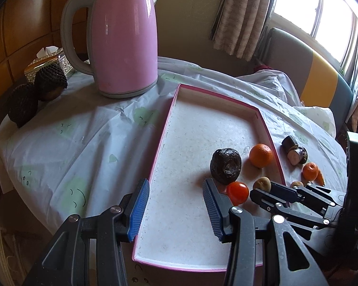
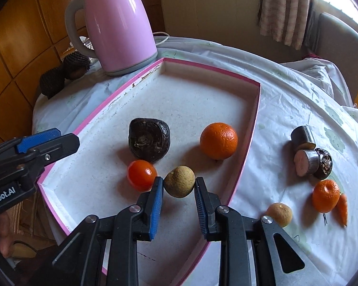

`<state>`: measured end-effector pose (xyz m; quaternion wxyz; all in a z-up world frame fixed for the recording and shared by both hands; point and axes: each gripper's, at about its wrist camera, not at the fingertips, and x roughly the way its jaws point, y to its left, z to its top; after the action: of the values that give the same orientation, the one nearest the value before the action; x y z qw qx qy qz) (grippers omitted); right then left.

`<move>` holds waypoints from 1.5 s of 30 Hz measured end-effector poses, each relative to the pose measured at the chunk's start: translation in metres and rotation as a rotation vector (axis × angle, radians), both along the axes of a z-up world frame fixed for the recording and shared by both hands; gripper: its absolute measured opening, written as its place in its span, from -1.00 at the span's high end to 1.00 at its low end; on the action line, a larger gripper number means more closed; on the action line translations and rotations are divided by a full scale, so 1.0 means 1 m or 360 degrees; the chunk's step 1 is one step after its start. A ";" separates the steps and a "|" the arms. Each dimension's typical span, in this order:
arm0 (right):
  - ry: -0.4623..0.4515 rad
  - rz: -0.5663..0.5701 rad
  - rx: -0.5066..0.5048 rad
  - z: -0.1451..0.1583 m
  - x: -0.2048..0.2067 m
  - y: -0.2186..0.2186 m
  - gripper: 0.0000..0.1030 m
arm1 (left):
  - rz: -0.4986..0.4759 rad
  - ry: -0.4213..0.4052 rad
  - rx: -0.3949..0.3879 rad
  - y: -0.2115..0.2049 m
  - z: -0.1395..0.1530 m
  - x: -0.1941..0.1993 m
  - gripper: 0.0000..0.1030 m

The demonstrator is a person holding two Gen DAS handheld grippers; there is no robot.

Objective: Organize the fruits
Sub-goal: 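Lower the dark fruit into the tray with left while right places the kiwi in the tray, then grasp the small brown kiwi with the left gripper while the right gripper moves toward the dark slices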

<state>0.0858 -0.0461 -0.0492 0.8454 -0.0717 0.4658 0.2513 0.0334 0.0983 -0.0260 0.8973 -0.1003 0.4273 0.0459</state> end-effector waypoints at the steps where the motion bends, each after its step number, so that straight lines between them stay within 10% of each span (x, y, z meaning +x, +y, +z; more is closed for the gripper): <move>1: -0.0002 0.0000 -0.0002 0.000 -0.001 0.000 0.47 | -0.0002 -0.0001 -0.0002 -0.001 0.000 0.000 0.08; 25: -0.0057 -0.0443 0.0166 0.017 -0.028 -0.096 0.07 | -0.0159 -0.0007 -0.0003 -0.032 0.006 -0.002 0.08; 45: -0.0002 -0.0901 0.0121 -0.006 -0.040 -0.208 0.07 | -0.0762 -0.0015 0.0047 -0.151 0.015 0.022 0.08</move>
<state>0.0459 -0.2543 -0.0548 0.8843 0.0926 0.4570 0.0226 0.0553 -0.0530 -0.0114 0.8860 0.0169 0.4339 -0.1624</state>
